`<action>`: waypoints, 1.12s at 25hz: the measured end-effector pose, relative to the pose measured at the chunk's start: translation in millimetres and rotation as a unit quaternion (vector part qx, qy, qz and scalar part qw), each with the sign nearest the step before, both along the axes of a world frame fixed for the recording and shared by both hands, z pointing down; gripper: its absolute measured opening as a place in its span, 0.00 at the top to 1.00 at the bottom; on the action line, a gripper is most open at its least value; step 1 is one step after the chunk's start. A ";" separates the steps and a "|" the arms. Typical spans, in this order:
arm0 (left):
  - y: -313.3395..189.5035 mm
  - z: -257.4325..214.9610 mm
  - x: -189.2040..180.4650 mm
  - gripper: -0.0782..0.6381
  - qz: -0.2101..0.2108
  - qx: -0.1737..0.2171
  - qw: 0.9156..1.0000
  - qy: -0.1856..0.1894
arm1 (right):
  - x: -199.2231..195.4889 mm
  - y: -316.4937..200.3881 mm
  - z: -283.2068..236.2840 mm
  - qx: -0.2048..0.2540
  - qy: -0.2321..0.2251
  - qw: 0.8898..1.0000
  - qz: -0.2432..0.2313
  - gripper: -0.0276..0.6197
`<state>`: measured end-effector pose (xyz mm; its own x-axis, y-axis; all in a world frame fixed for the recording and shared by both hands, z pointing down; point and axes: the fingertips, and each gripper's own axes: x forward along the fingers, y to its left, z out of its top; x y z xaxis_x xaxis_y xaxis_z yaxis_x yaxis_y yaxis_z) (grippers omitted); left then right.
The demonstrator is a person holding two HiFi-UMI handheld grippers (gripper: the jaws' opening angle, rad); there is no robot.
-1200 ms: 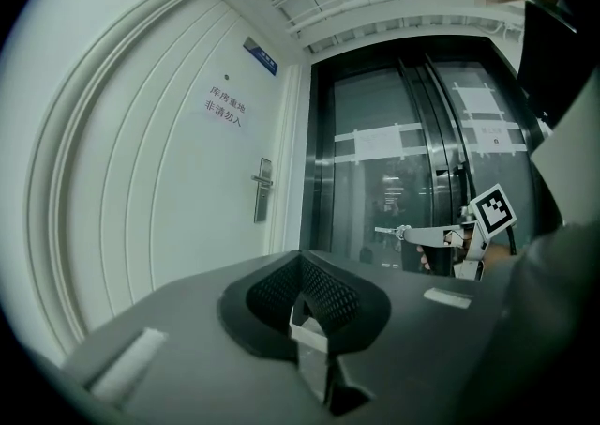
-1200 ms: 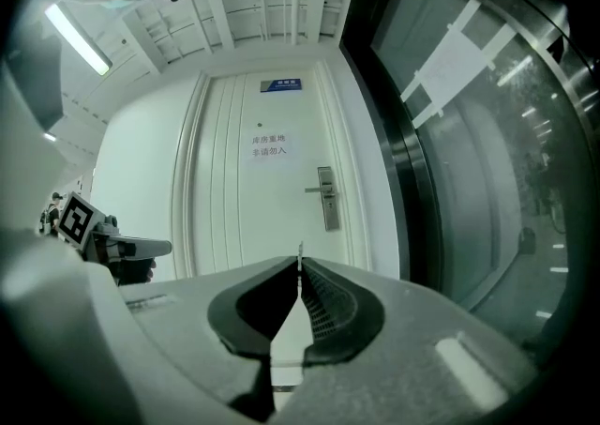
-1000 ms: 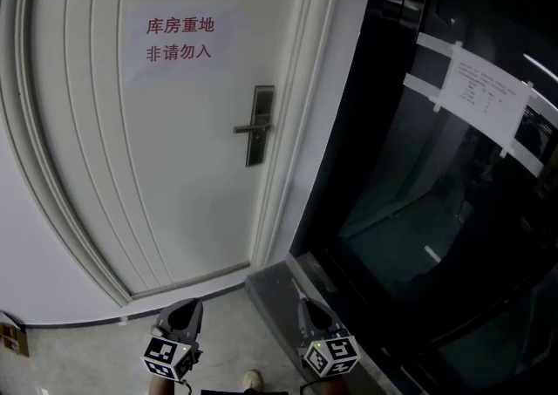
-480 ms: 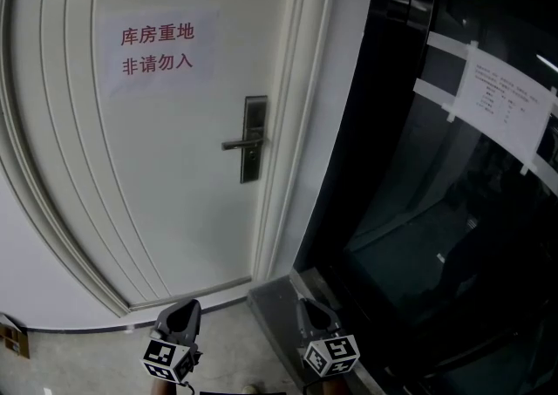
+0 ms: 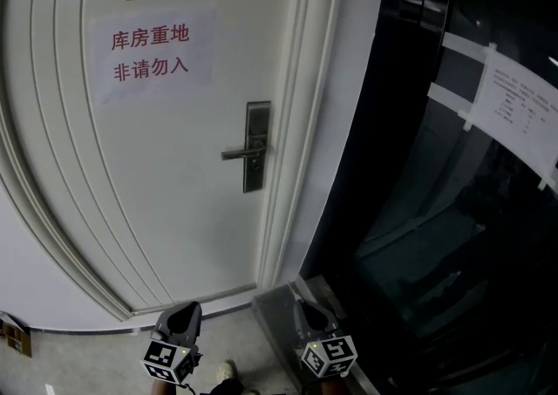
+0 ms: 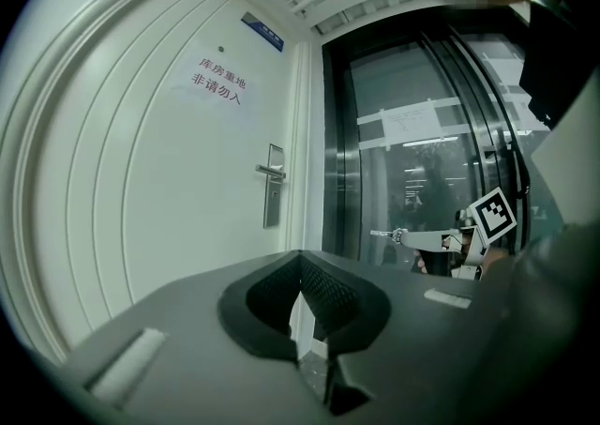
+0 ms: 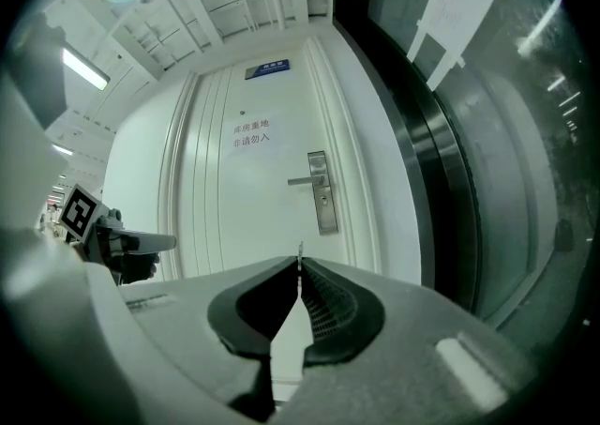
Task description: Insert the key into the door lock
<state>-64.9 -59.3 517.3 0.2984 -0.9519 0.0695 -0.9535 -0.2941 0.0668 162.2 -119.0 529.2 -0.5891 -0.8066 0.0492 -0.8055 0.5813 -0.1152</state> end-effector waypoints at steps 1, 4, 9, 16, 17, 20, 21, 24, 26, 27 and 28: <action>-4.3 0.2 -1.3 0.89 -0.001 -0.001 1.000 0.000 | -1.8 -5.7 1.2 -0.001 0.000 1.000 -0.002 0.94; -21.0 1.8 -6.3 0.89 -0.004 -0.002 1.000 -0.001 | -7.2 -26.2 2.7 -0.002 -0.001 1.000 -0.004 0.94; -60.2 2.7 -22.0 0.89 -0.004 -0.002 1.000 -0.001 | -22.9 -65.3 -0.4 0.006 -0.004 1.000 -0.002 0.94; -118.2 -4.6 -33.4 0.89 0.010 -0.001 1.000 0.002 | -43.1 -119.6 -5.7 0.006 -0.001 1.000 -0.002 0.94; -125.6 -4.2 -35.7 0.89 0.010 -0.002 1.000 0.002 | -46.0 -126.1 -6.6 0.007 0.003 1.000 -0.002 0.94; -146.3 -3.2 -41.5 0.89 0.013 -0.004 1.000 0.005 | -54.2 -144.5 -8.6 0.006 0.007 1.000 -0.002 0.94; -152.4 -2.8 -42.9 0.89 0.014 -0.005 1.000 0.006 | -57.1 -150.2 -9.1 0.003 0.005 1.000 -0.002 0.94; -167.7 -1.7 -47.1 0.89 0.017 -0.008 1.000 0.008 | -65.3 -166.6 -11.8 0.001 0.009 1.000 -0.005 0.94; -177.3 -1.3 -51.2 0.89 0.016 -0.009 1.000 0.010 | -70.0 -178.4 -15.1 0.005 0.009 1.000 -0.005 0.94; -182.0 -1.3 -53.0 0.89 0.016 -0.009 1.000 0.010 | -72.2 -184.5 -17.5 0.010 0.009 1.000 -0.005 0.94; -186.4 -1.7 -54.4 0.89 0.016 -0.008 1.000 0.010 | -74.5 -190.6 -20.7 0.014 0.008 1.000 -0.005 0.94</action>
<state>-119.3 -245.7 515.7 0.3306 -0.9404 0.0794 -0.9419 -0.3235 0.0900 87.7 -309.6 508.5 -0.5963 -0.8019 0.0368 -0.8014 0.5920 -0.0860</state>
